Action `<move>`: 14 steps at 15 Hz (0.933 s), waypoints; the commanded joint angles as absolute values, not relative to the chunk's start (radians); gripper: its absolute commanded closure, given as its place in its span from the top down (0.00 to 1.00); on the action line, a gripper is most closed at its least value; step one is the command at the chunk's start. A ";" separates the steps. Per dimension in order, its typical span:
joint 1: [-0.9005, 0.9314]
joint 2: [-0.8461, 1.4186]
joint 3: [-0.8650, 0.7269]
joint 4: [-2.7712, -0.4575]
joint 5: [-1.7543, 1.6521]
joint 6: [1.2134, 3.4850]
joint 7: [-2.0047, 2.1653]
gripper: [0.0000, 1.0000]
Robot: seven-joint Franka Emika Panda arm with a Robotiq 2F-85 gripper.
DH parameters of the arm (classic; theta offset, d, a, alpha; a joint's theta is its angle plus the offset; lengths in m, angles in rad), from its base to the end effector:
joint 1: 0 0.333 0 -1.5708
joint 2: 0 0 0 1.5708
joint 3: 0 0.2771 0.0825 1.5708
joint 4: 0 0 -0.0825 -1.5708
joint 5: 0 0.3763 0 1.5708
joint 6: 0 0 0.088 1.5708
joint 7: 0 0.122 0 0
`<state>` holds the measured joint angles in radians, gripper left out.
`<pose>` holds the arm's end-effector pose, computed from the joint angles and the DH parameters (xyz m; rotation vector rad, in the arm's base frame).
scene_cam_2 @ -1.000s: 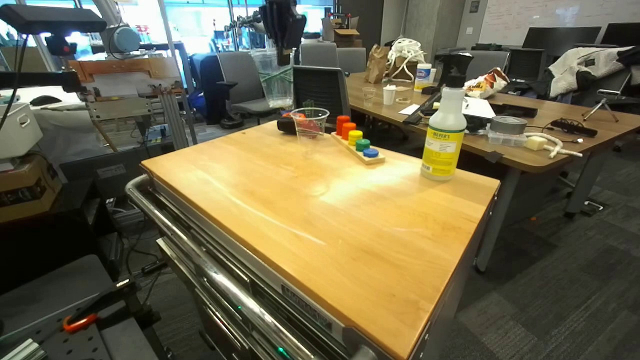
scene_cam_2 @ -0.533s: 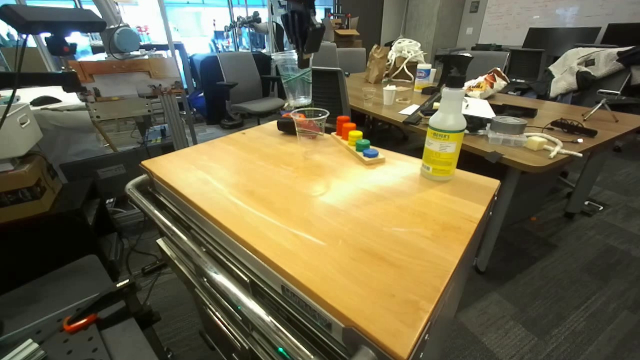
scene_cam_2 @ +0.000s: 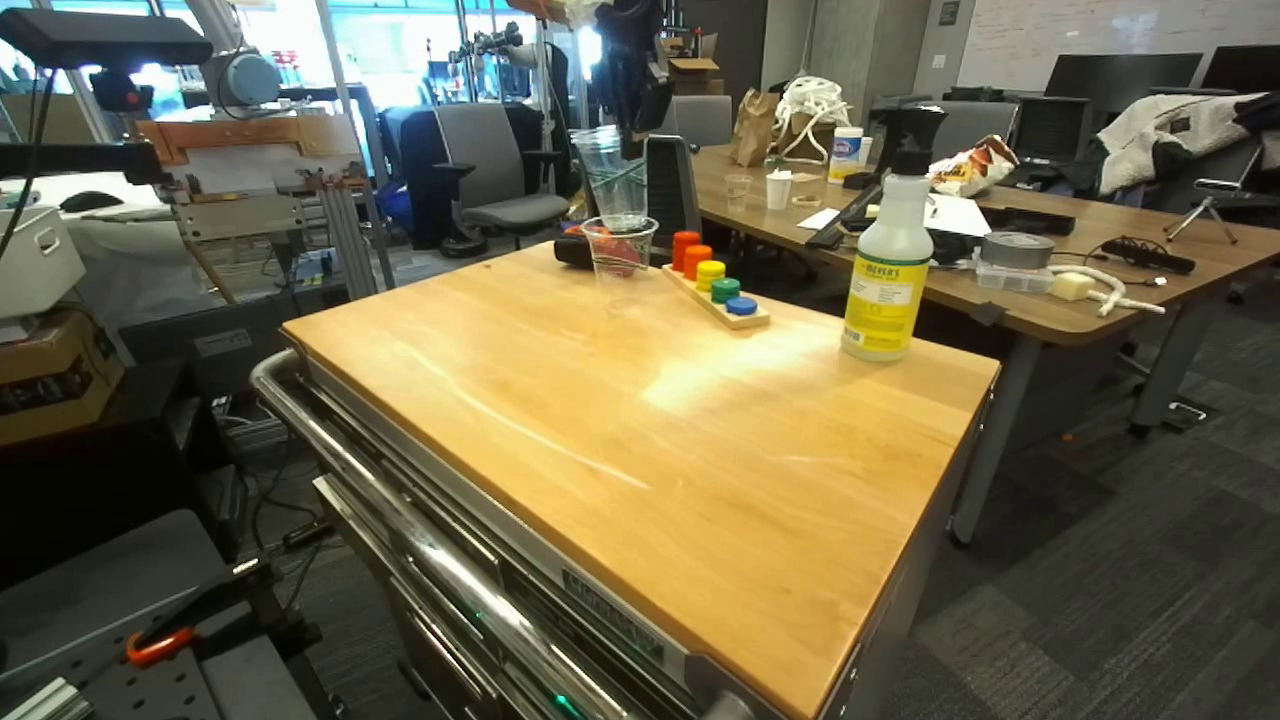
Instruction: Stack the three cups
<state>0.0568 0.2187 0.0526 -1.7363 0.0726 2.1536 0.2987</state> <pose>0.6268 0.0710 0.4192 -2.9961 0.3394 -0.2712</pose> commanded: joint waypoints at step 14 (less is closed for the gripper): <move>0.049 0.223 0.037 -1.803 0.137 2.164 0.292 0.39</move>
